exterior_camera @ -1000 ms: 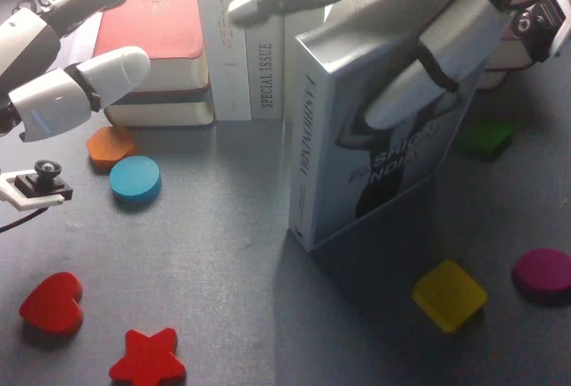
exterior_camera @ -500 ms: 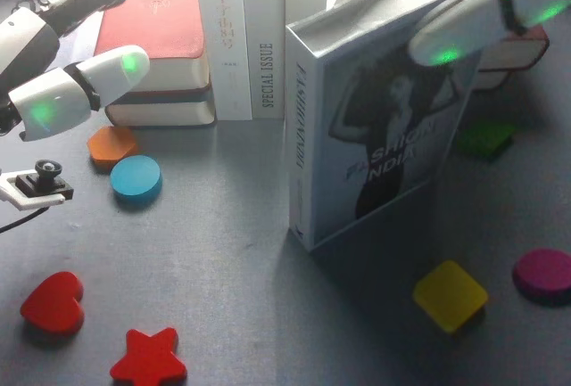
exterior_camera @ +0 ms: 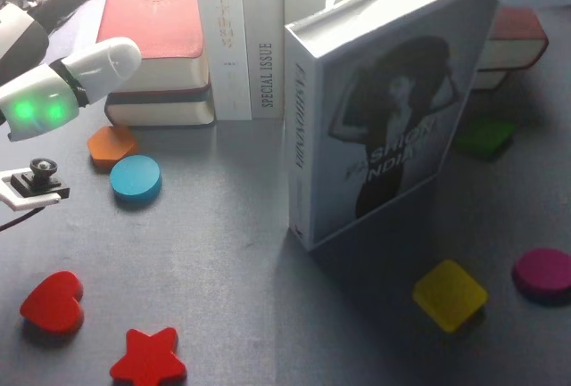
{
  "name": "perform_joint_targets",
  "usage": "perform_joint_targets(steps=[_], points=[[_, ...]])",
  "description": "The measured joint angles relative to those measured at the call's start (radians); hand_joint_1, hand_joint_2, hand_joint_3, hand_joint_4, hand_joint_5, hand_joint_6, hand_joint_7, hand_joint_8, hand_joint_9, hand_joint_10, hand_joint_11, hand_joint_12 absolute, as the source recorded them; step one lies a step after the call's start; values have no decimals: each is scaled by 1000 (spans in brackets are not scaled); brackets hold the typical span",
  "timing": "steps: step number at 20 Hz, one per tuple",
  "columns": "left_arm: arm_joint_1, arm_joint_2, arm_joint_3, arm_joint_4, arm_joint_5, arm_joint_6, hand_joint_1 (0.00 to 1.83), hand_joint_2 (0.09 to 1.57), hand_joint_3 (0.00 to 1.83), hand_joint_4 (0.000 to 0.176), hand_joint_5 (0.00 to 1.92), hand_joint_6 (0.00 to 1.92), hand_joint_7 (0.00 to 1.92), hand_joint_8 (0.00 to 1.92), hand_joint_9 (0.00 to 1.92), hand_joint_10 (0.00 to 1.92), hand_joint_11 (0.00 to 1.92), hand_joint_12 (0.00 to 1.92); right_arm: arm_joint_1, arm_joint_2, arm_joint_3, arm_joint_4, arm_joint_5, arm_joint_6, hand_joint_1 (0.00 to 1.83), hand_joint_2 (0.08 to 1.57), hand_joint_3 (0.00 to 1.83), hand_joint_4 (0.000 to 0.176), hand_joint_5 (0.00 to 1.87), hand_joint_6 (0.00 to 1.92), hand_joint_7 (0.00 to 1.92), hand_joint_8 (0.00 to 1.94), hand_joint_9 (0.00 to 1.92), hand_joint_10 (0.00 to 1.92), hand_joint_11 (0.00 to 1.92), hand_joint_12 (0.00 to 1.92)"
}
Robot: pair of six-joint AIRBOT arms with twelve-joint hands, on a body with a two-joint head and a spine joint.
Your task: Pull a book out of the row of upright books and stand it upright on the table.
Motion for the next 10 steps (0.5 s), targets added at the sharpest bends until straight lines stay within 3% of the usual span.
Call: perform_joint_targets(steps=[3, 6, 7, 8, 9, 10], points=[[8, 3, -16, -23, -29, 7, 331, 1382, 3, 65, 144, 0, 63, 9, 2, 1, 9, 5, -146, 22, -6, 291, 30, -129, 391, 1079, 37, 0, 0, 0, 0, 0, 0, 0, 0, 0], [31, 10, -27, -55, -75, 12, 376, 1378, 0, 68, 135, 1, 77, 10, 12, 4, 25, 16, -324, 44, -32, 557, 138, -267, 444, 1091, 39, 0, 0, 0, 0, 0, 0, 0, 0, 0], [31, 10, -28, -60, -79, 15, 421, 1365, 0, 63, 126, 0, 78, 3, 25, 5, 4, 300, -368, 48, -44, 615, 175, -300, 403, 1135, 52, 0, 0, 0, 0, 0, 0, 0, 0, 0], [31, 10, -33, -71, -89, 16, 481, 1341, 0, 32, 129, 0, 73, 0, 40, 2, 0, 595, -412, 51, -58, 675, 213, -334, 228, 1244, 34, 0, 0, 0, 0, 0, 0, 0, 0, 0], [34, 11, -39, -76, -108, 18, 537, 1339, 0, 0, 110, 1, 53, 4, 32, 9, 0, 534, -472, 48, -74, 740, 270, -364, 204, 1285, 31, 0, 0, 0, 0, 0, 0, 0, 0, 0], [38, 11, -40, -74, -121, 18, 559, 1356, 1, 0, 79, 9, 15, 9, 6, 1, 0, 361, -524, 42, -82, 785, 320, -387, 192, 1302, 28, 0, 0, 0, 0, 0, 0, 0, 0, 0]])
